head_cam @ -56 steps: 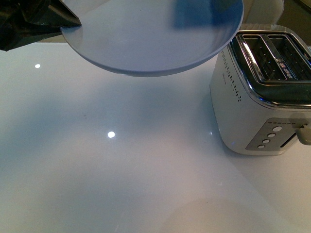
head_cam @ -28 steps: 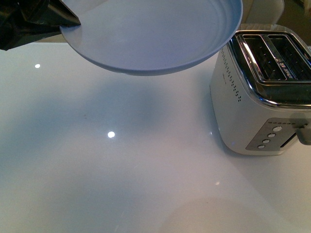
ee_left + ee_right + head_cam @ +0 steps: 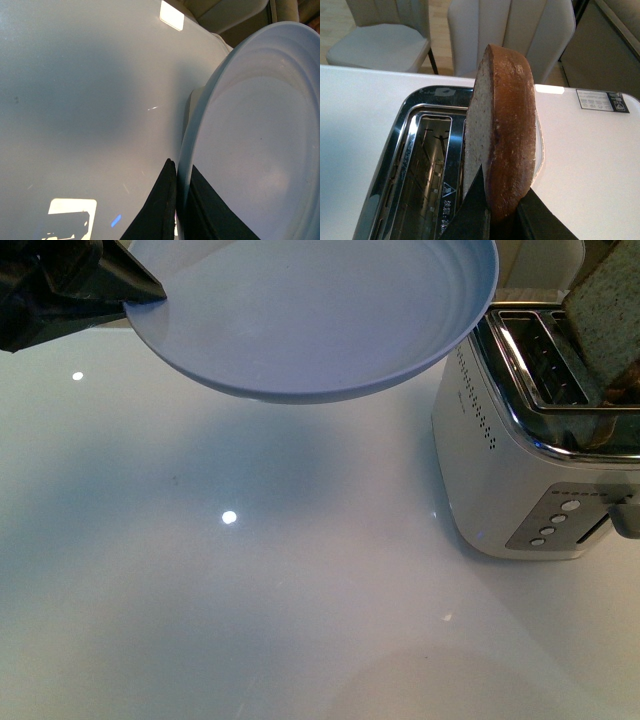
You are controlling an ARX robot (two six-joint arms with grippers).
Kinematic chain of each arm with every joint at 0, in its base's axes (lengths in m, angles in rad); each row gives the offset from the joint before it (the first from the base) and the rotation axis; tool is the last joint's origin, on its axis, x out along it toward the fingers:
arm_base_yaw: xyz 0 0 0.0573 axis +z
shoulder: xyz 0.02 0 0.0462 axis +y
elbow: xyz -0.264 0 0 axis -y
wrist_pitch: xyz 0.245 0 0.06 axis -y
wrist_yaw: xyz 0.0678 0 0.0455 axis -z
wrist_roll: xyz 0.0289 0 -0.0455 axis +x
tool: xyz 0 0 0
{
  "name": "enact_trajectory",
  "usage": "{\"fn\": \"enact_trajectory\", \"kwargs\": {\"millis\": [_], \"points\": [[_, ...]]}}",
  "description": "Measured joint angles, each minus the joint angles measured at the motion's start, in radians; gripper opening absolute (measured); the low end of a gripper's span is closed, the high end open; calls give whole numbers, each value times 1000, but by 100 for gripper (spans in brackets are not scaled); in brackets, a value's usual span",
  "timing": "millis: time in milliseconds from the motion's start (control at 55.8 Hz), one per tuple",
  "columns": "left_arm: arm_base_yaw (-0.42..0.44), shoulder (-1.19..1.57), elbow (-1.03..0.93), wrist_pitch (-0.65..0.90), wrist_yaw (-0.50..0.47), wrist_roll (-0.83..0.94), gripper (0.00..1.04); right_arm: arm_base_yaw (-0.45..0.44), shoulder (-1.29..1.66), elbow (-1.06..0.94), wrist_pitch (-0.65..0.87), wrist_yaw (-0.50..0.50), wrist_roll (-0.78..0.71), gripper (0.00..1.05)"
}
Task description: Left arm holds plate, right arm toasts bread
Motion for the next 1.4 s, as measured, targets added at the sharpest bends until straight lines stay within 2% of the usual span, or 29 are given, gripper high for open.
{"fn": "enact_trajectory", "kwargs": {"millis": [753, 807, 1094, 1291, 1327, 1398], "points": [[7, -1, -7, 13, 11, -1, 3, 6, 93, 2, -34, -10, -27, 4], [8, -1, -7, 13, 11, -1, 3, 6, 93, 2, -24, -11, -26, 14], [9, -4, -8, 13, 14, -1, 3, 2, 55, -15, -7, -29, 7, 52], [10, -4, -9, 14, 19, -1, 3, -18, -146, -93, -33, -60, 93, 94], [11, -4, -9, 15, 21, -1, 3, -21, -183, -109, -37, -60, 104, 97], [13, -5, -11, 16, 21, -1, 3, -27, -263, -144, -51, -60, 129, 96]]}}
